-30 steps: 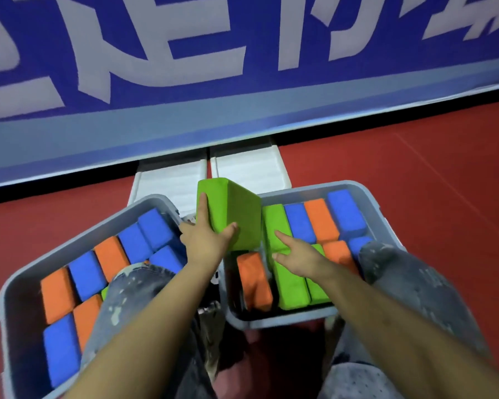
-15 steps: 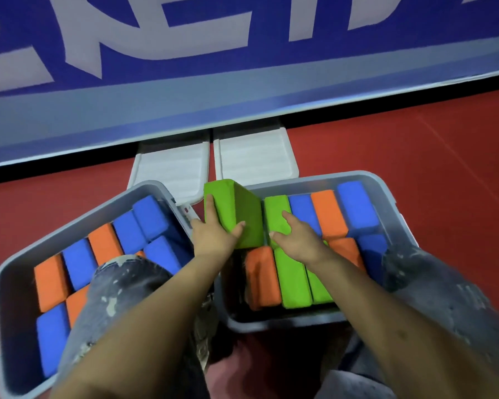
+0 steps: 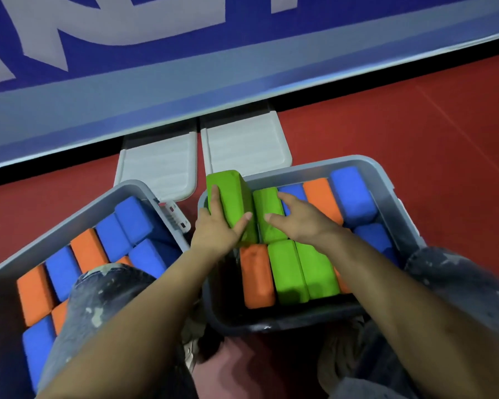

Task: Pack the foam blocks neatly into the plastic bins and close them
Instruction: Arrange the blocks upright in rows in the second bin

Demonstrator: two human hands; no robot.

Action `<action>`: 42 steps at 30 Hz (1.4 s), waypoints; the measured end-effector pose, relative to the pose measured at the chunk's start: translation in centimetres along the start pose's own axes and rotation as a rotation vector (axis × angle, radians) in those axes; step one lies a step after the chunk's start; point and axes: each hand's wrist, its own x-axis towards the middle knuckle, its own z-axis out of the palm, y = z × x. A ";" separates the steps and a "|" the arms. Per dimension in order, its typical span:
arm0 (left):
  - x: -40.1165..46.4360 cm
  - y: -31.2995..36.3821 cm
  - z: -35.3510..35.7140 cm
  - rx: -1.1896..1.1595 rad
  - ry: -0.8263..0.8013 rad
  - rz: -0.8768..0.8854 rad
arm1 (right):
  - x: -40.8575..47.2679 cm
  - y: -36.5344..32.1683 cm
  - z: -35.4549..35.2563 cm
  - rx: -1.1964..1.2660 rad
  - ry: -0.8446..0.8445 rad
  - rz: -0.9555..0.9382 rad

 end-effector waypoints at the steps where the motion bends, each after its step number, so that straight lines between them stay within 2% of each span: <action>1: 0.0 0.1 0.2 -0.040 -0.036 0.022 | 0.0 -0.2 -0.2 -0.023 0.011 -0.017; 8: -0.3 0.8 0.8 -0.183 -0.164 0.027 | -0.8 0.0 -2.0 -0.081 0.015 -0.044; 15: 0.4 2.4 0.6 -0.178 -0.093 -0.028 | -1.9 -0.2 -3.2 -0.107 0.018 -0.074; 22: 1.4 0.6 1.8 -0.316 -0.274 -0.094 | -1.7 0.3 -2.8 -0.151 -0.050 -0.058; 25: 1.9 -0.8 4.0 -0.289 -0.332 -0.130 | -1.6 0.3 -2.5 -0.179 -0.080 -0.045; 32: 5.4 -2.7 8.2 -0.147 -0.347 -0.227 | -1.3 0.4 -2.1 -0.227 -0.113 -0.071; 42: 8.3 -3.7 9.5 -0.046 -0.404 -0.220 | 0.3 2.2 -0.7 -0.272 -0.231 -0.034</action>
